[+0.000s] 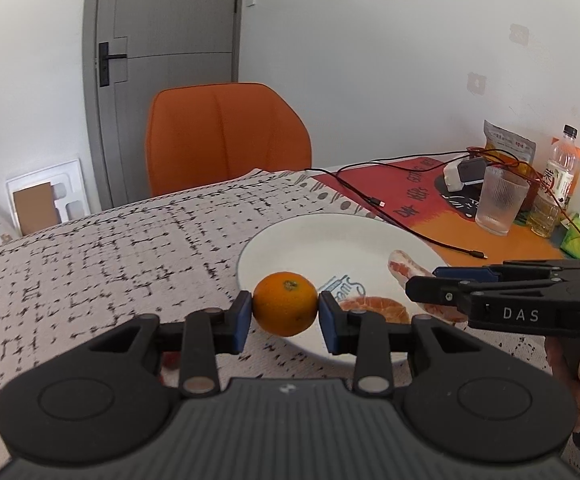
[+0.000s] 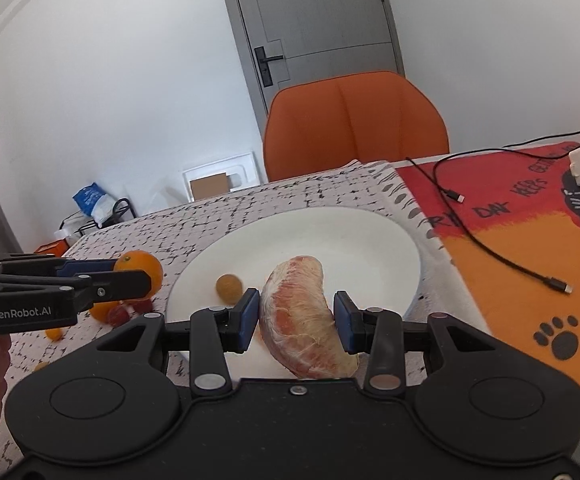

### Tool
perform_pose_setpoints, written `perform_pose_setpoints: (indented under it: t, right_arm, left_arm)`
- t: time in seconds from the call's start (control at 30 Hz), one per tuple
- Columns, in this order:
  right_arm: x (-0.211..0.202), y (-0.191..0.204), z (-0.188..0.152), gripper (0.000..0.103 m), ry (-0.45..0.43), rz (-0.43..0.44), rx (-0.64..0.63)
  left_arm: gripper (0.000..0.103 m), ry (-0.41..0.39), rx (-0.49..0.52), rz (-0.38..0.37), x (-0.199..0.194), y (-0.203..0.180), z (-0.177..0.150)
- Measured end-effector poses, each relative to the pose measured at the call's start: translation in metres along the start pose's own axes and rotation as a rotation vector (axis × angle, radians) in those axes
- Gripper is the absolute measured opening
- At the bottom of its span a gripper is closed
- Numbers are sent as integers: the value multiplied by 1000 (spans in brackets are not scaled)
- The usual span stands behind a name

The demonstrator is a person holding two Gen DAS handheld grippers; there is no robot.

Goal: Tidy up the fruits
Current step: 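Carry the orange and the pomelo segment over the white bowl with both tools, then open both tools to release the orange and pomelo segment into the bowl, then withdraw both tools from the bowl toward the remaining fruit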

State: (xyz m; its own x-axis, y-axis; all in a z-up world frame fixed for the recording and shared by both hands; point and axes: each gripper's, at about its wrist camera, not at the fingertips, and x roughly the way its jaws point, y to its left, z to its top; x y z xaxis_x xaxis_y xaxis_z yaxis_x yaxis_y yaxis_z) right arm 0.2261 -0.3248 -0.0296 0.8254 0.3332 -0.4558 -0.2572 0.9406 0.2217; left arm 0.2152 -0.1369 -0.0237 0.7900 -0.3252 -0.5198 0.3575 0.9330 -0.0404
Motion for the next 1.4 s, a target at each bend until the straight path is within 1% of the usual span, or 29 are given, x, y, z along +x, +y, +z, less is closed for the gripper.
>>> perform_pose_setpoints:
  t: [0.2, 0.27, 0.33, 0.5, 0.53, 0.57, 0.67, 0.73, 0.77, 0.83, 0.9, 0.97, 1.0, 1.03, 1.2, 1.27, 1.4]
  right_arm:
    - [4, -5, 7, 39, -21, -26, 2]
    - [3, -6, 9, 45, -37, -33, 3]
    - [0, -5, 9, 48, -56, -40, -9]
    - [-5, -5, 6, 49, -42, -18, 3]
    - [-7, -5, 5, 51, -39, -16, 7]
    - [-8, -5, 3, 54, -37, -14, 13]
    - [-9, -4, -1, 55, -26, -3, 28]
    - [-10, -2, -3, 57, -22, 0, 31]
    - [-9, -1, -4, 60, -21, 0, 31]
    - [-9, 0, -6, 63, -19, 2, 37]
    - [-9, 3, -8, 64, -15, 7, 44]
    - [-9, 5, -9, 71, -14, 10, 49]
    - [-10, 6, -10, 73, -17, 12, 50]
    - [-10, 7, -10, 74, -21, 15, 49]
    - [-11, 17, -9, 79, -22, 33, 46]
    - [-11, 22, -9, 87, -24, 38, 46]
    - [-11, 32, -9, 93, -29, 50, 38]
  left_arm:
    - [35, 9, 20, -16, 15, -10, 7]
    - [35, 11, 21, -18, 18, -12, 8]
    - [35, 12, 23, -19, 21, -15, 9]
    - [35, 9, 31, -8, 23, -19, 12]
    - [39, 5, 34, -3, 22, -20, 12]
    - [39, 8, 36, 1, 22, -21, 13]
    - [42, 19, 27, 11, 19, -18, 14]
    - [50, 20, 22, 22, 15, -15, 12]
    - [51, 19, 20, 27, 13, -14, 12]
    - [60, 18, 11, 37, 8, -9, 9]
    - [65, 19, -2, 42, 1, -4, 7]
    - [73, 16, -23, 55, -6, 2, 3]
    - [78, 13, -33, 64, -10, 5, 2]
    - [81, 8, -44, 74, -14, 9, 1]
    - [84, -5, -83, 118, -30, 24, -3]
    - [86, -9, -100, 130, -37, 30, -6]
    - [90, -21, -124, 157, -50, 42, -12]
